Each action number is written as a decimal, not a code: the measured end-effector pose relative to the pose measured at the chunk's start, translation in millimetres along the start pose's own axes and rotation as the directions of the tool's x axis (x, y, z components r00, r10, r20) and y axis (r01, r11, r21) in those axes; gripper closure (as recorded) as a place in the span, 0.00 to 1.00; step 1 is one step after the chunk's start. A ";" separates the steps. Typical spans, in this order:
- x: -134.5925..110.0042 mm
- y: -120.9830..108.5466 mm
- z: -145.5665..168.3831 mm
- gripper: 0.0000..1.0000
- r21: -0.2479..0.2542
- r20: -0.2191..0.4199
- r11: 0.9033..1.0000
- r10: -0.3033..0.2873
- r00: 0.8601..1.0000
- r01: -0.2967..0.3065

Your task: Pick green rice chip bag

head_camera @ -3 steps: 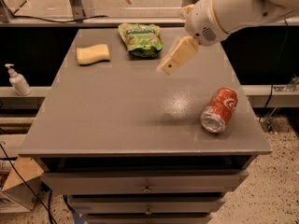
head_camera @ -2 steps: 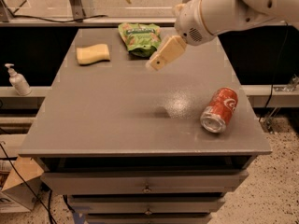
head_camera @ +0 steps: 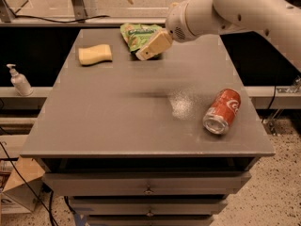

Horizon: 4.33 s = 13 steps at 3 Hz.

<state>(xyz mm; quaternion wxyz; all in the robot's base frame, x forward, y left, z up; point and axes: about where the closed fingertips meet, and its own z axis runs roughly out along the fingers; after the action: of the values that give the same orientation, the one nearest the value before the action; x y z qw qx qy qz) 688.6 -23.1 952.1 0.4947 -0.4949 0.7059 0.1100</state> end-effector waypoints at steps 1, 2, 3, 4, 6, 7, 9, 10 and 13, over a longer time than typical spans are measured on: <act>11.2 -21.4 24.7 0.00 -0.010 0.014 0.997 0.070 0.997 -0.070; 9.8 -21.5 24.0 0.00 -0.008 0.016 0.998 0.068 0.998 -0.067; 27.5 -13.7 42.3 0.00 0.003 -0.029 0.995 0.095 0.995 -0.095; 45.7 -14.1 71.2 0.00 0.022 -0.042 0.990 0.142 0.989 -0.141; 71.9 -38.6 107.4 0.00 0.094 -0.010 0.966 0.245 0.970 -0.243; 78.4 -51.6 115.5 0.18 0.113 0.012 0.957 0.269 0.963 -0.268; 77.3 -62.0 123.4 0.64 0.090 0.021 0.965 0.247 0.969 -0.248; 70.3 -61.7 119.9 0.88 0.073 0.052 0.968 0.236 0.970 -0.239; -28.7 -70.1 51.6 1.00 0.108 0.215 0.993 0.019 0.976 -0.043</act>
Offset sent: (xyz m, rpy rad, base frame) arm 0.0208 -0.0015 -0.0116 0.0379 0.0377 -0.0206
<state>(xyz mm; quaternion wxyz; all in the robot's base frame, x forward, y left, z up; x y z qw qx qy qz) 776.3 -7.0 973.7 0.5927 -0.4408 0.6613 0.1305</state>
